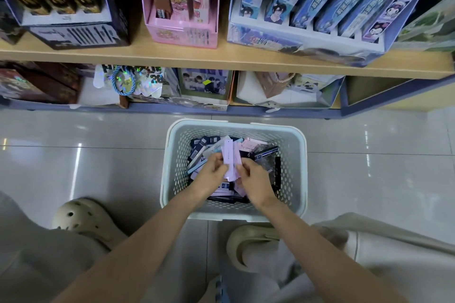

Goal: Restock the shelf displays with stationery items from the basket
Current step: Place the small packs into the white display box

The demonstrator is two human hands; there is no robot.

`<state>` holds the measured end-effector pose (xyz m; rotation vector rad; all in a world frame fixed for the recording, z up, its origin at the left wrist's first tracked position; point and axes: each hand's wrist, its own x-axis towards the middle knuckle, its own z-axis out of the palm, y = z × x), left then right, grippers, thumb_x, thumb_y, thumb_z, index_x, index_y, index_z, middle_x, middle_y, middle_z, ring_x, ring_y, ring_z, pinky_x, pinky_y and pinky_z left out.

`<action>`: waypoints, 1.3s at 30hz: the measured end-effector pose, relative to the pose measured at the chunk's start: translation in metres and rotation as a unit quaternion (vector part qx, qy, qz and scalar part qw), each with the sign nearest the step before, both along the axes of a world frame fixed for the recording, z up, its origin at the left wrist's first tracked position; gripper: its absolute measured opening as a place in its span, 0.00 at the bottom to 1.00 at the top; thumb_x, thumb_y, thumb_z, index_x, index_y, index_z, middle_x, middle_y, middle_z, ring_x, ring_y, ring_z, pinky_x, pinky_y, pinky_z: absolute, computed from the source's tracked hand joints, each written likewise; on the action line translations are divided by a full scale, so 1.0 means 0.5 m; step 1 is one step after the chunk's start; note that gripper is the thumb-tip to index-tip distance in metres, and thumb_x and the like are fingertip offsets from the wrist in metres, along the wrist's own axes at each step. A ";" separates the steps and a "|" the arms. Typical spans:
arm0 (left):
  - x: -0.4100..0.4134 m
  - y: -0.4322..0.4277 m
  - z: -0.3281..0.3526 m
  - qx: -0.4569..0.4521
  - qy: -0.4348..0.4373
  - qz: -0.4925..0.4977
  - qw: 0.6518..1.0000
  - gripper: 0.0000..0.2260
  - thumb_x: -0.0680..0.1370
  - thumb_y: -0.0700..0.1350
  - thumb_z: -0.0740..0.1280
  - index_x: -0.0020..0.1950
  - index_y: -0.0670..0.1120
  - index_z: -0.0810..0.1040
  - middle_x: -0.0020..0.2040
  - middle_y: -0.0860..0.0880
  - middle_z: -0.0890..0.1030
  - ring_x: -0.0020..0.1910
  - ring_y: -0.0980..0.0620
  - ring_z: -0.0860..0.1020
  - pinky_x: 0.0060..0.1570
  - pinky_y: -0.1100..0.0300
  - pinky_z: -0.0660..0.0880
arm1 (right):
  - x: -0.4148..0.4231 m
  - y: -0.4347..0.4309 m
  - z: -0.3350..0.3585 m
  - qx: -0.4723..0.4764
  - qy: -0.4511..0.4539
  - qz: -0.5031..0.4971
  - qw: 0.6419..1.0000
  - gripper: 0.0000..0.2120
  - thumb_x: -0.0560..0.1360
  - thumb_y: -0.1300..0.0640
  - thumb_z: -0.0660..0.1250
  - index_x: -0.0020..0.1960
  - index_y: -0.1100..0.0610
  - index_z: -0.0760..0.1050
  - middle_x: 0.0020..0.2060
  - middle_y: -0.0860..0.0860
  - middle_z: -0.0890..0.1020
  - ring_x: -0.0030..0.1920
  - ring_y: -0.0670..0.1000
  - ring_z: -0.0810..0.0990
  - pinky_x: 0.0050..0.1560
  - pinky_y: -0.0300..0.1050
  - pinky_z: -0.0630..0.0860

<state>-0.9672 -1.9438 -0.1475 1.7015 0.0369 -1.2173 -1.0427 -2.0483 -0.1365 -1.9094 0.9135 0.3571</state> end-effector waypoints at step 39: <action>0.027 0.070 0.090 0.089 -0.045 0.079 0.992 0.05 0.80 0.39 0.61 0.45 0.46 0.71 0.38 0.48 0.78 0.23 0.56 0.72 0.29 0.65 0.72 | -0.015 -0.004 -0.047 -0.088 0.018 0.181 0.979 0.11 0.78 0.57 0.64 0.58 0.60 0.73 0.48 0.55 0.79 0.49 0.56 0.76 0.48 0.47 0.70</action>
